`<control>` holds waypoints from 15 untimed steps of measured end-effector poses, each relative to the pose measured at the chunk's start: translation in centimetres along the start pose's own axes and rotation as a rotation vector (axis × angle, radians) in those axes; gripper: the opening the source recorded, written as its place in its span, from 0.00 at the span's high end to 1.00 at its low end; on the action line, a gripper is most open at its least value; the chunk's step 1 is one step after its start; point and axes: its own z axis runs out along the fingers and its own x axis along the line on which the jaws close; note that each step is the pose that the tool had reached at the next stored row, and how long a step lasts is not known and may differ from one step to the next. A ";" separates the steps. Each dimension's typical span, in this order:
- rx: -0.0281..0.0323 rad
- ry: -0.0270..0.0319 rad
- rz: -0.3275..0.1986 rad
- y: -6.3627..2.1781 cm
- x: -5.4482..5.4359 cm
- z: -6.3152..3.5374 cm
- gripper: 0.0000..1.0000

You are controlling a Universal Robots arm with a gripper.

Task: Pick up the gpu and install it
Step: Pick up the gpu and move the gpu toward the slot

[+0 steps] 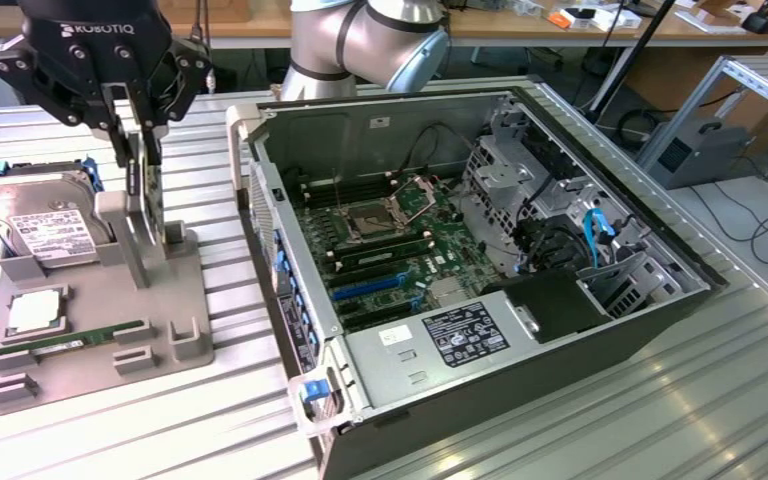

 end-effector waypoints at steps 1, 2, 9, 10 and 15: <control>-0.0002 0.0000 0.000 0.00 0.0 -0.05 0.73; -0.0002 0.0000 0.000 0.00 0.0 -0.07 0.73; -0.0011 0.0000 0.000 -0.01 0.0 -0.45 0.73; -0.0013 0.0000 0.000 -0.01 0.0 -0.49 0.73; -0.0022 0.0002 0.000 -0.02 0.0 -0.75 0.73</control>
